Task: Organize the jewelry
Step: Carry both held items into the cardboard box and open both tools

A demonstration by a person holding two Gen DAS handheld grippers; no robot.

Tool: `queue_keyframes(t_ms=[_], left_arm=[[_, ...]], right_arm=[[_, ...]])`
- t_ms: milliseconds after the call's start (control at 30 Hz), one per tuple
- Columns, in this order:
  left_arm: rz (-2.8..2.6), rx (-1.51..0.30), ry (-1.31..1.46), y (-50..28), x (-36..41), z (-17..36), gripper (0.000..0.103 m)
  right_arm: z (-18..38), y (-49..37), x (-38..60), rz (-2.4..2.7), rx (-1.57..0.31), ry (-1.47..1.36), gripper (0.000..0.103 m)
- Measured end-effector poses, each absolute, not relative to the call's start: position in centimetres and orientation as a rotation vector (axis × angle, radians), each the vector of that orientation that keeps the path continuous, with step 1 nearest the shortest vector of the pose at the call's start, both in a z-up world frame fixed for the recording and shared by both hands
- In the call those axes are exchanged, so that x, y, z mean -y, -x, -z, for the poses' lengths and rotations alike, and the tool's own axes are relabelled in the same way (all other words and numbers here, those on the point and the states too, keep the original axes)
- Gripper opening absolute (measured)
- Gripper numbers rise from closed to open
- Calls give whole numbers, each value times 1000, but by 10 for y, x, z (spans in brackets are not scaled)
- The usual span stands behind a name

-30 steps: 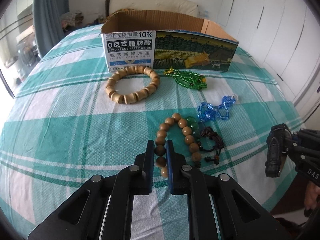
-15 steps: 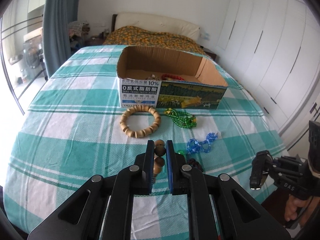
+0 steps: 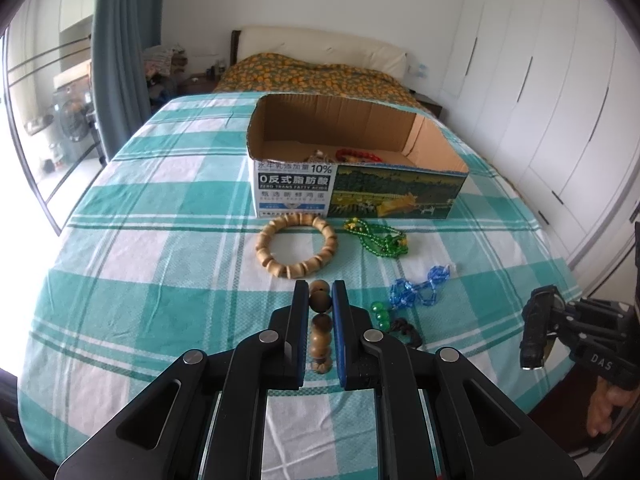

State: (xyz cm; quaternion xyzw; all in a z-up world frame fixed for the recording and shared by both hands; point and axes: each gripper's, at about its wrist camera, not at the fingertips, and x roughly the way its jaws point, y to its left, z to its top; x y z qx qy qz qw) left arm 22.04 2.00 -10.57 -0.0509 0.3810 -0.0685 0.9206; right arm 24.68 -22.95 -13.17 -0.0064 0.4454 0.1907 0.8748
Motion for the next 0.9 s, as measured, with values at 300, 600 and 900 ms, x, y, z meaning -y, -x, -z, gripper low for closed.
queue_keyframes(t_ms=[300, 600, 900], left_arm=[[174, -762, 131, -218, -28, 90, 9], [216, -706, 154, -228, -35, 55, 9], [235, -683, 182, -252, -41, 35, 9]], right_arm=[[123, -248, 231, -407, -923, -5, 11], [114, -257, 230, -428, -912, -30, 11], [97, -272, 226, -447, -884, -4, 11]])
